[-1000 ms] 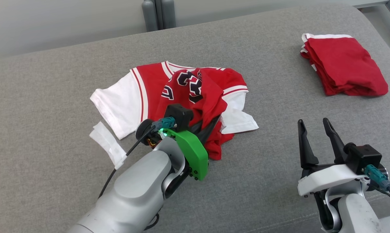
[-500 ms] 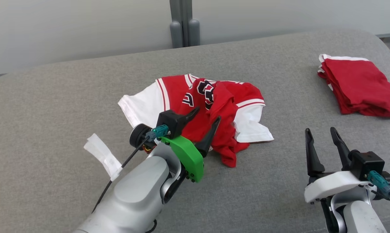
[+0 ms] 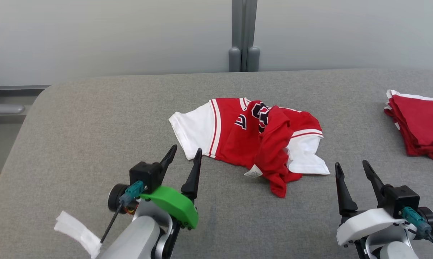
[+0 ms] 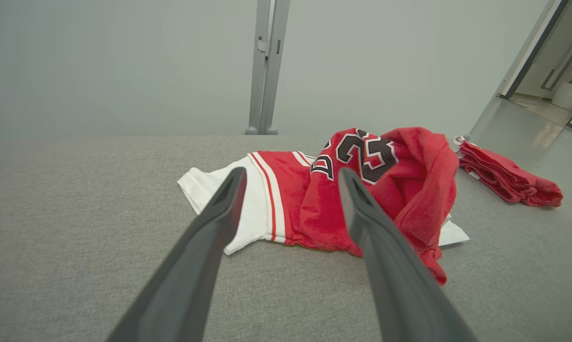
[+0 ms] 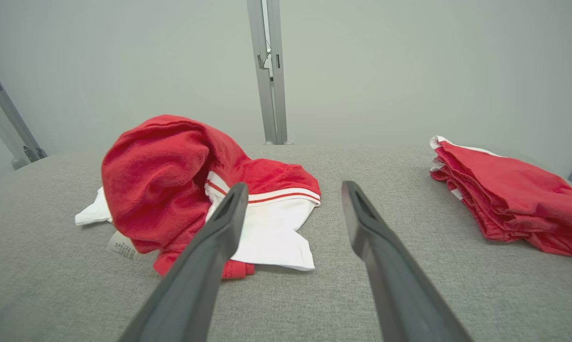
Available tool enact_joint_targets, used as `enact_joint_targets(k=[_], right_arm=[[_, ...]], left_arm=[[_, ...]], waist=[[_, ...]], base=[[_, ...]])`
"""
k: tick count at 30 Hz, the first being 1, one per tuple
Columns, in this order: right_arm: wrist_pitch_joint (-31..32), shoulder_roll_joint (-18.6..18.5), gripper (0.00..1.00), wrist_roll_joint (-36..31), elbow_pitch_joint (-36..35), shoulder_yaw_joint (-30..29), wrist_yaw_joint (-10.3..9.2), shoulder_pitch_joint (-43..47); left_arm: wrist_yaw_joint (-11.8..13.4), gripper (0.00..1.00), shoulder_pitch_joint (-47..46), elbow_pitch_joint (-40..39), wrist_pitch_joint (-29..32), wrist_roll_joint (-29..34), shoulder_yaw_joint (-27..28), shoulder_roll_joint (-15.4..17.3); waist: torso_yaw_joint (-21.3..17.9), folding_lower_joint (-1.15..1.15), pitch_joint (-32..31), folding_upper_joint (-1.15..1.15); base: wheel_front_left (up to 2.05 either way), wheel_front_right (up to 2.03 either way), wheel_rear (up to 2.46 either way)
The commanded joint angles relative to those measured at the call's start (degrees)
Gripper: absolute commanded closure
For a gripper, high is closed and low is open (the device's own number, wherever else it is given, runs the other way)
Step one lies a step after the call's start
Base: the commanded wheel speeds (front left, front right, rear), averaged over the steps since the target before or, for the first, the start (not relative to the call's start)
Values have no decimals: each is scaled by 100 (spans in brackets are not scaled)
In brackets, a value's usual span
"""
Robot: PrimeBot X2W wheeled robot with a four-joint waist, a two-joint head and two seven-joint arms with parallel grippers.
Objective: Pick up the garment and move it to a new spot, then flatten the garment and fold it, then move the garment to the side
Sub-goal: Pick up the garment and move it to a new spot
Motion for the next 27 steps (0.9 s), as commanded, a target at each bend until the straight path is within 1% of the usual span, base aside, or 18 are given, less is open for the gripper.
enact_joint_targets(k=[1, 4, 10, 15, 27], right_arm=[[-31, -16, 0, -27, -7, 15, -7, 88], [-72, -17, 0, -9, 28, 47, -7, 193], [-143, -16, 0, 193, 86, 106, -7, 293], [-209, -15, 0, 376, 121, 188, -7, 279], [-304, -16, 0, 340, 290, 264, -7, 88]], left_arm=[[59, 0, 261, -121, 0, 147, 146, 48], [139, 0, 733, -434, -2, 378, 566, 95], [132, 0, 1408, -888, -1, 838, 1098, 67], [66, 0, 1683, -1029, -2, 1029, 1327, -14], [-116, 0, 1807, -969, -2, 1257, 1649, -161]], waist=[[70, 0, -55, 0], [97, 0, -70, 0], [127, 0, -72, 0], [110, 0, -52, 0], [44, 0, -13, 0]], base=[[0, 0, 0], [0, 0, 0], [0, 0, 0], [0, 0, 0], [0, 0, 0]])
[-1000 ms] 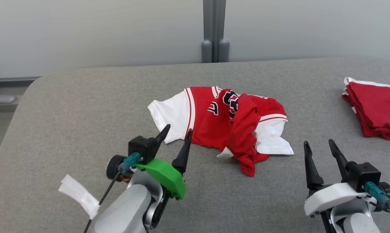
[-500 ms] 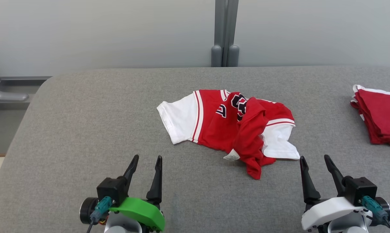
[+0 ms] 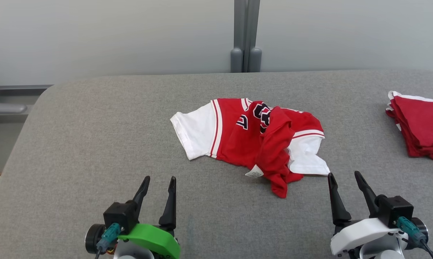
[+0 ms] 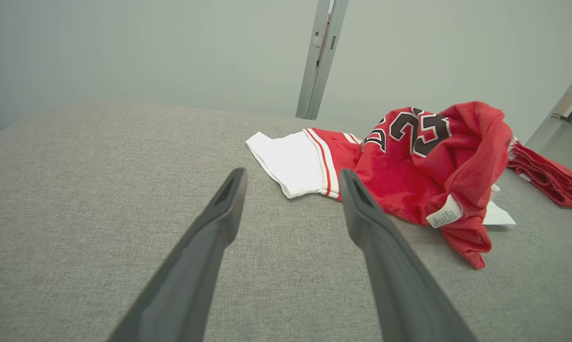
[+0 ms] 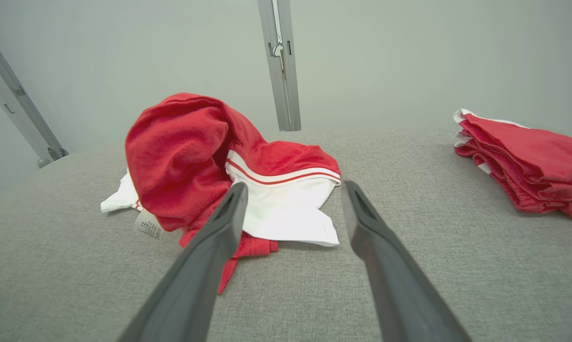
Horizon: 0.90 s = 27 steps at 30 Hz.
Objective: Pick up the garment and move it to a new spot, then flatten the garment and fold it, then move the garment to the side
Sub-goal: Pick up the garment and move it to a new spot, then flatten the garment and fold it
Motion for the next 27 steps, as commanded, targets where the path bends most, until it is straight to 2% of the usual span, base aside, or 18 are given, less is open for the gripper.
enact_joint_targets(k=[1, 17, 22, 24, 27], right_arm=[[-41, -15, 0, -34, 22, -14, -7, -66], [-39, -15, 0, -73, 15, -30, -7, -150], [-16, -14, 0, -107, -50, 31, -7, -283], [0, -14, 0, -116, -94, 74, -7, -369], [21, -14, 0, -114, -155, 168, -7, -504]], left_arm=[[-35, 0, 87, 37, -1, 30, 45, -18], [-202, 0, -202, 341, -2, 246, 44, -121], [-314, 0, -679, 653, 102, 299, -173, -192], [-419, 0, -965, 906, 270, 114, -223, -250], [-410, 0, -1438, 1320, 431, 57, -322, -279]], waist=[[-2, 0, 5, 0], [-59, 0, 161, 0], [-223, 0, 405, 0], [-349, 0, 569, 0], [-576, 0, 800, 0]], base=[[0, 0, 0], [0, 0, 0], [0, 0, 0], [0, 0, 0], [0, 0, 0]])
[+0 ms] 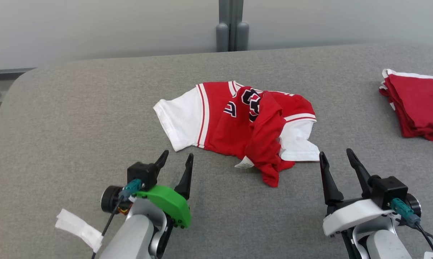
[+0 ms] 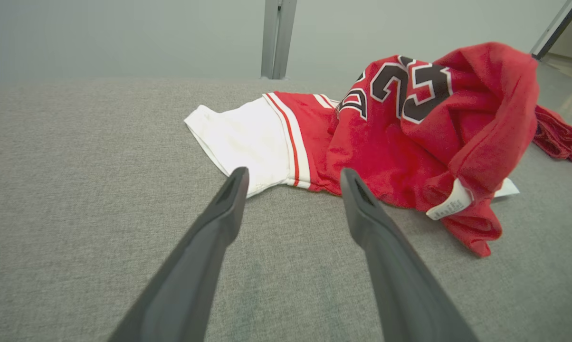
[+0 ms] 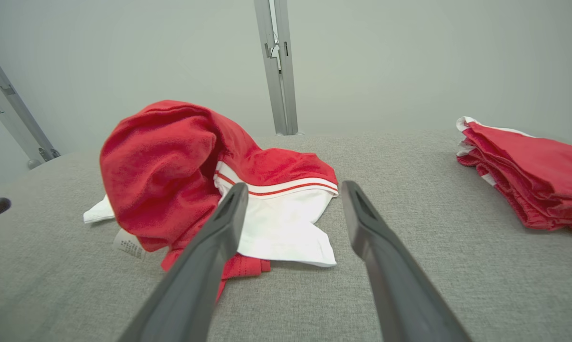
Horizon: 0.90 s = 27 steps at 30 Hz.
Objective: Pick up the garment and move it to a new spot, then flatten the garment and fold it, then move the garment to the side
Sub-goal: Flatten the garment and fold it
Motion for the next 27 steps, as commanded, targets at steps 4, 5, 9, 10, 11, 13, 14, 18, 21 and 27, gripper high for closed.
enact_joint_targets(k=[4, 5, 9, 10, 11, 13, 14, 18, 21, 27], right_arm=[[-7, -13, 0, 26, -76, 69, -7, -257], [-22, -14, 0, 47, -93, 69, -7, -314], [-53, -13, 0, 72, -43, 85, -7, -417], [-54, -12, 0, 81, -27, 92, -7, -437], [-69, -12, 0, 99, -11, 89, -7, -446], [-85, -12, 0, 115, 27, 86, -7, -450], [-94, -12, 0, 121, 38, 87, -7, -460], [-119, -12, 0, 158, 75, 88, -7, -480], [-133, -10, 0, 152, 107, 46, -7, -483], [-161, -12, 0, 178, 159, -12, -7, -431]], left_arm=[[30, 0, -661, 578, 148, -222, -62, -17], [34, 0, -800, 714, 196, -287, -77, -19], [78, 0, -1143, 1134, 290, -439, -305, -23], [90, 0, -1206, 1222, 307, -478, -358, -20], [101, 0, -1273, 1321, 314, -524, -407, -18], [133, 0, -1365, 1493, 359, -597, -492, -17], [159, 0, -1393, 1569, 365, -630, -517, -18], [271, 0, -1481, 1929, 487, -834, -602, -18], [282, 85, -1543, 2076, 410, -945, -716, -15], [286, 100, -1697, 2259, 182, -906, -930, -18]], waist=[[-646, 0, 595, 0], [-744, 0, 677, 0], [-1036, 0, 873, 0], [-1096, 0, 906, 0], [-1153, 0, 935, 0], [-1244, 0, 970, 0], [-1276, 0, 980, 0], [-1366, 0, 1005, 0], [-1358, 0, 1000, 0], [-1173, 0, 884, 0]], base=[[0, 0, 0], [0, 0, 0], [0, 0, 0], [0, 0, 0], [0, 0, 0], [0, 0, 0], [0, 0, 0], [0, 0, 0], [0, 0, 0], [0, 0, 0]])
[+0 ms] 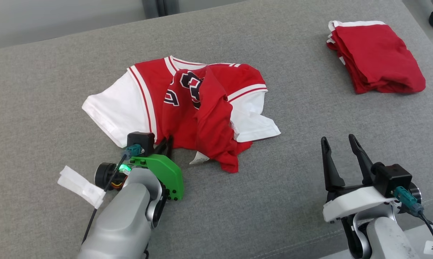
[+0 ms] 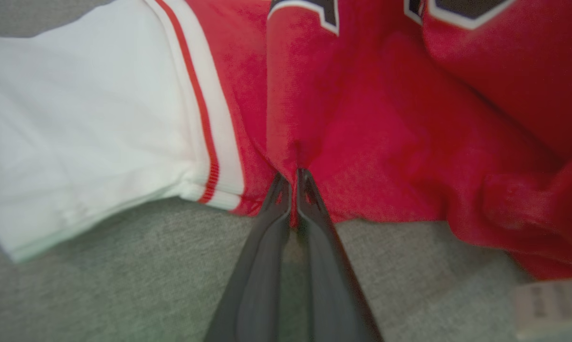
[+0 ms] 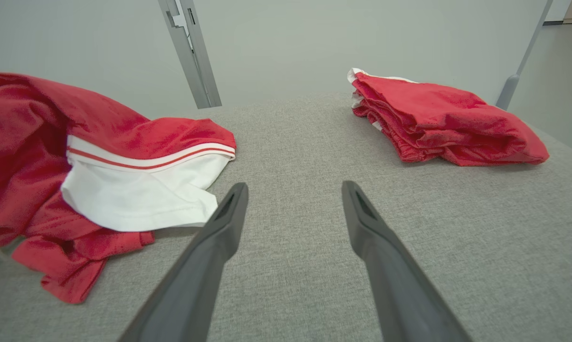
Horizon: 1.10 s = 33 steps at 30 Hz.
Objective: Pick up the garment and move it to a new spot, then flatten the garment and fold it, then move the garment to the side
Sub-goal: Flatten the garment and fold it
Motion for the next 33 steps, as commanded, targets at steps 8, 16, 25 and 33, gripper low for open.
enact_joint_targets(k=[8, 16, 25, 33], right_arm=[[-48, -10, 0, 51, 77, 20, -7, 115], [-50, -12, 0, 161, 57, 263, -7, 25], [-51, -9, 0, 360, 48, 497, -7, -100], [-51, -9, 0, 243, 34, 326, -7, -80]], left_arm=[[-31, 100, -812, -125, -234, 439, -160, 514], [-332, 100, -2038, -277, 495, 847, -443, 1145], [-239, 0, -2194, 252, 242, 729, -340, 1149], [-252, 0, -2160, 574, -252, 538, -191, 1019]], waist=[[248, 0, -374, 0], [-63, 0, -322, 0], [-520, 0, -28, 0], [-287, 0, -124, 0]], base=[[0, 0, 0], [0, 0, 0], [0, 0, 0], [0, 0, 0]])
